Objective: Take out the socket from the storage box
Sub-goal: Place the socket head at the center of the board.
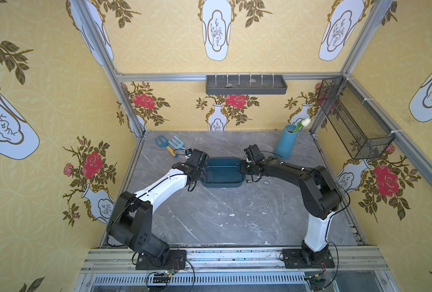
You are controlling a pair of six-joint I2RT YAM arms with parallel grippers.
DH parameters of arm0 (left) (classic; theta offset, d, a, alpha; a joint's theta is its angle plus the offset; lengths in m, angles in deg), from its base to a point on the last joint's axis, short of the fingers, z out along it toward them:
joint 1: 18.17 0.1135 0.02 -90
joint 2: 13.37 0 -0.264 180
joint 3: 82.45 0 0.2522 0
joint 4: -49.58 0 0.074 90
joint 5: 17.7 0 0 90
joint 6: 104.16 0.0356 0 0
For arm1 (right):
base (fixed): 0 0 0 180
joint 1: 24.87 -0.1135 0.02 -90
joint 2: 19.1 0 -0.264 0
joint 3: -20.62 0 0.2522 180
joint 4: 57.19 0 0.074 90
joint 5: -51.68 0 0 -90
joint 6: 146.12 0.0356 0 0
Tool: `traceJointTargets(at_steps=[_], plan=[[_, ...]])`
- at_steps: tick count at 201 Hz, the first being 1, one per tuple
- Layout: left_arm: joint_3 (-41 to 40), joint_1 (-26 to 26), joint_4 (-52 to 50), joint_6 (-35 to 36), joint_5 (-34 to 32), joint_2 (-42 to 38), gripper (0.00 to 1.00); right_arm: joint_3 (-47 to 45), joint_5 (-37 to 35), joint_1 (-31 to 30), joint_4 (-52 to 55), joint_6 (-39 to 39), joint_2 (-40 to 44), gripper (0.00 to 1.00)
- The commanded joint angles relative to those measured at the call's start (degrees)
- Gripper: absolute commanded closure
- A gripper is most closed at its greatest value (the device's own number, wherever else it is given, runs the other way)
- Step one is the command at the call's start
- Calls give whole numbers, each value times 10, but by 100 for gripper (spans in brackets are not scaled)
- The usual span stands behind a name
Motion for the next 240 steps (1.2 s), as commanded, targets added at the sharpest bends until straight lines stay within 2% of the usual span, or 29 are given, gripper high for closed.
traceJointTargets(at_steps=[1,37,75,99,126,160,204,240], plan=[[3,40,32,11,7,24,74,-4,-13,0,10,-6,8,84],[42,87,68,22,21,106,75,-9,-10,0,11,-8,18,80],[70,114,89,26,40,185,76,-4,-8,0,24,-20,36,61],[80,119,91,28,47,213,76,3,-4,-1,30,-38,56,56],[72,119,97,28,48,215,73,12,9,-1,31,-59,72,53],[65,120,97,24,50,218,64,19,36,-7,22,-77,76,53],[59,120,95,20,54,218,56,44,84,-17,28,-115,57,52],[52,119,85,17,59,180,52,53,87,-20,40,-123,51,52]])
